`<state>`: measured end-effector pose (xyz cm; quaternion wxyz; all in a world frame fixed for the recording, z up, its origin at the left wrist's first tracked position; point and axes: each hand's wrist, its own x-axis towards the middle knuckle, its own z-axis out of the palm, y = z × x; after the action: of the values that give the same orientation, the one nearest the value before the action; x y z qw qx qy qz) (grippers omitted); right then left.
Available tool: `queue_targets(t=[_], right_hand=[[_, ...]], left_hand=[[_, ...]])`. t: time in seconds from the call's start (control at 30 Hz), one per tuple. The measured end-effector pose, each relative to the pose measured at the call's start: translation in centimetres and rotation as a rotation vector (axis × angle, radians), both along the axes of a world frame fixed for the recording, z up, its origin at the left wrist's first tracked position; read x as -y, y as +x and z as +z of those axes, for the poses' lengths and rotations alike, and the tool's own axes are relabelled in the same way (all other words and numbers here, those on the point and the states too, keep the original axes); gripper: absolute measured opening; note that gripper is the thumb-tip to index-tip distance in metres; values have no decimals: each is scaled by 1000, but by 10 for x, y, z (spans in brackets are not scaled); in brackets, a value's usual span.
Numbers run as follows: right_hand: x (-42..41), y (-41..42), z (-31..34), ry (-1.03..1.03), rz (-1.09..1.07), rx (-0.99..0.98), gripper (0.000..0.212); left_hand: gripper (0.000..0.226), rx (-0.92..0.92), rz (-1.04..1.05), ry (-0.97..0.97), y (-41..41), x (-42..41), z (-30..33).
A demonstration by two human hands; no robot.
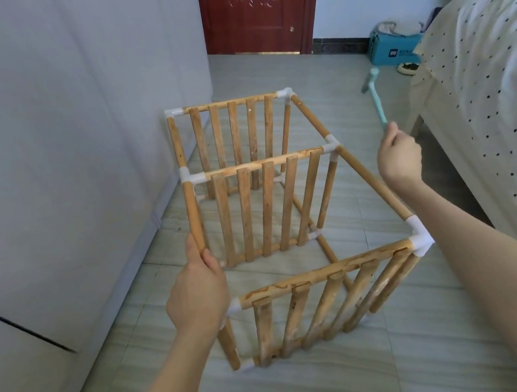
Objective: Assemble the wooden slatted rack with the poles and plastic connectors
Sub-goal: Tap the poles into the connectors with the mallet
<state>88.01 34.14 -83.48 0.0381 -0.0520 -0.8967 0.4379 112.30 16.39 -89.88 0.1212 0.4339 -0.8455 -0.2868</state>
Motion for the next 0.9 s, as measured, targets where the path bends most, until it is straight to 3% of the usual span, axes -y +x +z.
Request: queue_targets(t=[0.13,0.23,0.3,0.4,0.53,0.63,0.73,0.83,0.9], right_hand=[[5,2,8,-32,41,135,45],[15,3,9,-7,52,34,38],[16,5,3,-30,40,140,32],[17,8,6,-23,3,71,46],[14,1,7,1,8,119,40],[11,2,8,55,-17,-17,49],[8,6,2,108,19,79,36],[6,7,9,169,40,-18,39],[3,8,10,157,70,88,31]], left_hand=[[47,-2,8,11,-1,0,-1],[45,-1,-1,4,0,-1,-1],[46,4,3,5,0,-2,1],[47,3,-4,-1,1,-1,0],[47,-1,5,3,0,0,-1],[48,-13,0,7,0,-1,-2],[47,-20,5,13,-2,0,-4],[46,-36,-2,14,-1,0,-5],[45,-29,-6,10,-2,-1,-4]])
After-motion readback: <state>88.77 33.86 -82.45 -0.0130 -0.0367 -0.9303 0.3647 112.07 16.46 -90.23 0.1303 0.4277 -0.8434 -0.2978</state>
